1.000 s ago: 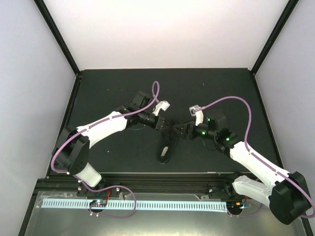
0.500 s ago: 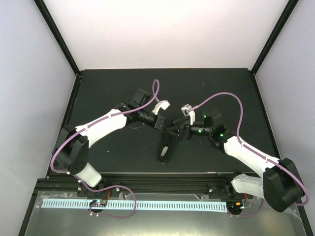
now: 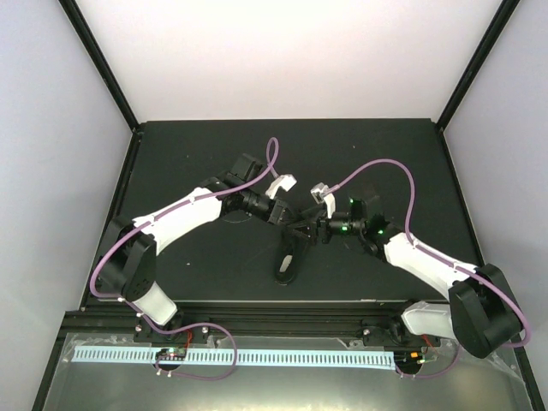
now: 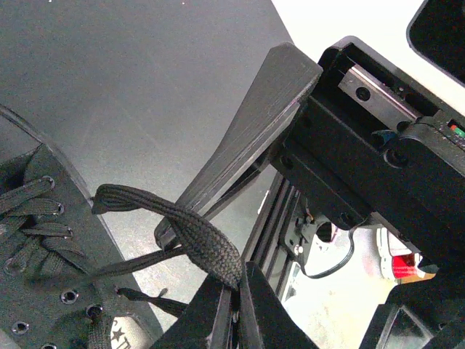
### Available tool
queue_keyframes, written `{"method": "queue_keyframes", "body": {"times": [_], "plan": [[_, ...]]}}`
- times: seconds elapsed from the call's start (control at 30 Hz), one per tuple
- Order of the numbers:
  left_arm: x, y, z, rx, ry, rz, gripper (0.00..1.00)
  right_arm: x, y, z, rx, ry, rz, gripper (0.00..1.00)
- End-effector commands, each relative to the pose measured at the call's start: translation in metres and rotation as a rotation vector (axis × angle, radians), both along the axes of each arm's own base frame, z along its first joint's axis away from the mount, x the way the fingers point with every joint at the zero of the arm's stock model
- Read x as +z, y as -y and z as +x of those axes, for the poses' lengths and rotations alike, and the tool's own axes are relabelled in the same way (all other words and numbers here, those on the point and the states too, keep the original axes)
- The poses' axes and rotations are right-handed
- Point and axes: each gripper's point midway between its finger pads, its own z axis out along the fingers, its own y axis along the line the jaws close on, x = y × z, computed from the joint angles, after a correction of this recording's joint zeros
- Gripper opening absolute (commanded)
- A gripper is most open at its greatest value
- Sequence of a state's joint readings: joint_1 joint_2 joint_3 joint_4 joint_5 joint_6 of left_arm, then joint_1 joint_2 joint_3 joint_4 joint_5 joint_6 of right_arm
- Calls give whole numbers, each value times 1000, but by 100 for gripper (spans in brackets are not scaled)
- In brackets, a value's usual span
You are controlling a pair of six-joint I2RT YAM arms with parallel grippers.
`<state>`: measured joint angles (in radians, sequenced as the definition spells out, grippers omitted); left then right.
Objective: Tie the shoes
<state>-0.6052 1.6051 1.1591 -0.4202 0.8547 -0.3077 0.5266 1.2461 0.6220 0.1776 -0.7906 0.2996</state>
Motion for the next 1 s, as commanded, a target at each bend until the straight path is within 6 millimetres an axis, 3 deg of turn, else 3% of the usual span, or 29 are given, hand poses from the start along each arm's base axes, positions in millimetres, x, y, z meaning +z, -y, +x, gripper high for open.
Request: {"method": "queue_keyframes", "body": {"times": [0.0,0.43,0.97], "plan": [[19,6,5,-25,15,-49,2,11,-3,8,4,80,3,81],[22,5,12,-4,1,-57,2,-16,-9,0,87,23,-35,60],[20,4,12,-1,-27,-63,2,-31,-12,18,18,38,-67,36]]}}
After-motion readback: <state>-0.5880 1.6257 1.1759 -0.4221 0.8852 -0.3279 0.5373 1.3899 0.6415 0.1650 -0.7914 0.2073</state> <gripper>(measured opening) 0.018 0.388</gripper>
